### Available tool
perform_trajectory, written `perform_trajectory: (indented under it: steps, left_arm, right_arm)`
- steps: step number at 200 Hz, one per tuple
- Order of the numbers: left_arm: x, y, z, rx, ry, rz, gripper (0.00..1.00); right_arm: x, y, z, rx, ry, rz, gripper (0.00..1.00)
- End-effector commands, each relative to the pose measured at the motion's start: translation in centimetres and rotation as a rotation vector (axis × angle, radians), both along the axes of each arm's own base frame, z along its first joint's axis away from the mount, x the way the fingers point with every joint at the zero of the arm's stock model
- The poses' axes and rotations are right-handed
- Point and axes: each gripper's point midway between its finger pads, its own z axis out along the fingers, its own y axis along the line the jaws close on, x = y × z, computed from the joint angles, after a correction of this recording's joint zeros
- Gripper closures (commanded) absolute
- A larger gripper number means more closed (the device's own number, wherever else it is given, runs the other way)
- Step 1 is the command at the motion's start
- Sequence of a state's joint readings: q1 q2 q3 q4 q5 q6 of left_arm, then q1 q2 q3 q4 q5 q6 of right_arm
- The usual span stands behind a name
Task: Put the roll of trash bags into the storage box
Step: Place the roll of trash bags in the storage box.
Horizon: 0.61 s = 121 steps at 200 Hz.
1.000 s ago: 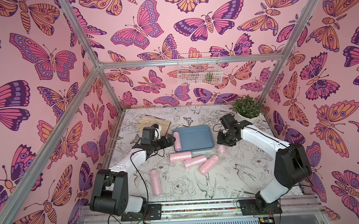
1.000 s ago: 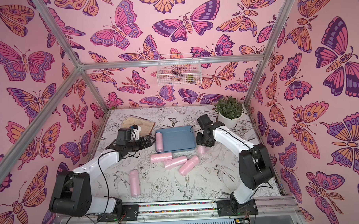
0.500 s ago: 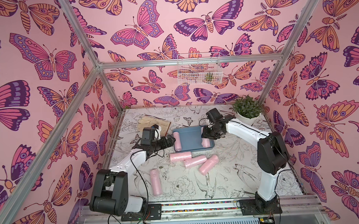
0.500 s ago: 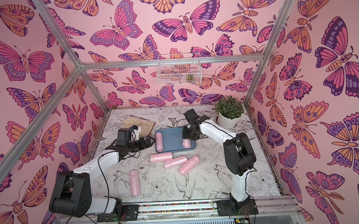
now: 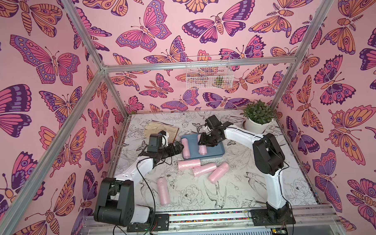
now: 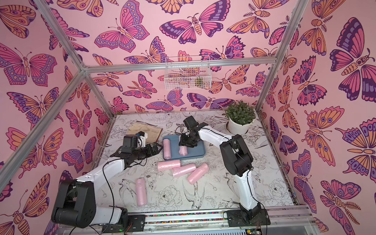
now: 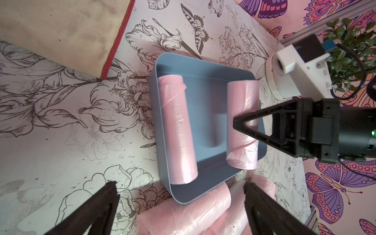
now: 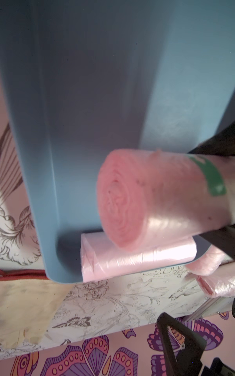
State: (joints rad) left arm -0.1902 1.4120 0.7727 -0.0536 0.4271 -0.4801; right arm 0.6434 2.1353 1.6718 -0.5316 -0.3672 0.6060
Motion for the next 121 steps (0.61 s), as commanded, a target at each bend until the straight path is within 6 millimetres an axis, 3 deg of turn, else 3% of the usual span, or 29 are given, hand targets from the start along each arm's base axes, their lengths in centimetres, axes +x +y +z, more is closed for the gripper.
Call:
perform_trajectory:
  steps: [1,121]
  left_arm:
    - [-0.5,0.0,-0.1,0.0,0.003,-0.005,0.0]
    - [-0.7,0.0,-0.2,-0.001,0.007,-0.006,0.0]
  right_arm:
    - [0.6,2.6,1.3,0.085,-0.018,0.021,0.71]
    - [0.3,6.5,-1.5,0.166,0.054,0.046,0.71]
